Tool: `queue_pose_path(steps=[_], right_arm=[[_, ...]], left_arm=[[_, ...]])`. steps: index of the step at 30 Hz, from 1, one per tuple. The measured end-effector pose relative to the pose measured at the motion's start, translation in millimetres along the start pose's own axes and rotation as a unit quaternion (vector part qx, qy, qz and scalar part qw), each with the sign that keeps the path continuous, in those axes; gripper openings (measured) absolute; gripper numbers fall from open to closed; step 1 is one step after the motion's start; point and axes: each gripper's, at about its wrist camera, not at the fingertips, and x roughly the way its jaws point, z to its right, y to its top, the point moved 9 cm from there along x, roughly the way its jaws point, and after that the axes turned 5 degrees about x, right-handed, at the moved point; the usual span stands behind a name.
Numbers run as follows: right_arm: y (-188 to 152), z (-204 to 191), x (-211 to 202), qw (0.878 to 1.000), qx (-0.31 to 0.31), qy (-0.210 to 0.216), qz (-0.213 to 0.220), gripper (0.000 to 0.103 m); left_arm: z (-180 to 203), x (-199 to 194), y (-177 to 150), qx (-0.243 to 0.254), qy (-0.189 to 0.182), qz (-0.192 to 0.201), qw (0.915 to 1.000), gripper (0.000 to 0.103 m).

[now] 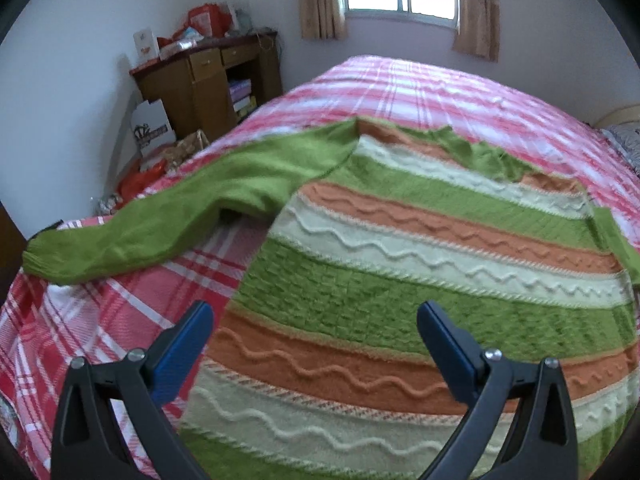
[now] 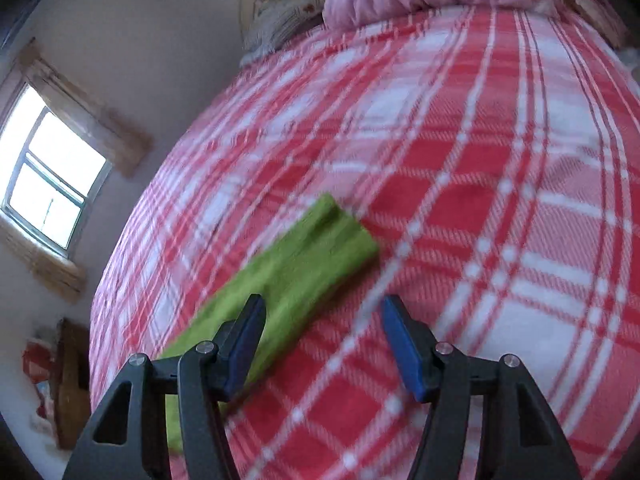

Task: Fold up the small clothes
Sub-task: 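Grasp the cuff of the sleeve nearest the right tool with the right tool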

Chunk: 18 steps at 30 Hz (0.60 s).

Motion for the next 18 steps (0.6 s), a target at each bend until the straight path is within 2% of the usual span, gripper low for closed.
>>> queue_pose_path(steps=[2, 3, 4, 6, 12, 15, 18], right_arm=[[0.1, -6.1, 9.7, 1.000, -0.004, -0.005, -0.007, 0.057], [-0.6, -7.4, 15.1, 1.000, -0.012, -0.021, -0.010, 0.050], [1.9, -7.5, 19.8, 0.999, -0.019, -0.031, -0.010, 0.033], [1.1, -5.6, 24.2, 0.998, -0.036, -0.040, -0.014, 0.014], [0.5, -10.6, 17.2, 0.997, -0.075, -0.028, -0.022, 0.007], [0.3, -36.2, -2.7, 0.997, -0.081, 0.006, -0.011, 0.006], [-11.1, -81.0, -26.1, 0.994, -0.099, 0.055, -0.009, 0.006]], left_arm=[[2.9, 8.1, -6.6, 0.008, 0.006, -0.010, 0.9999, 0.103], [4.5, 11.6, -11.1, 0.012, 0.008, -0.010, 0.9998, 0.103], [4.5, 10.8, -12.0, 0.010, 0.007, 0.001, 0.9999, 0.103], [4.4, 6.8, -14.1, 0.003, 0.003, 0.019, 0.9998, 0.103], [4.8, 8.8, -14.9, -0.007, -0.010, 0.025, 0.9996, 0.103], [5.0, 9.8, -14.3, -0.010, -0.015, 0.029, 0.9994, 0.103], [4.6, 12.1, -12.3, -0.013, -0.019, 0.031, 0.9993, 0.103]])
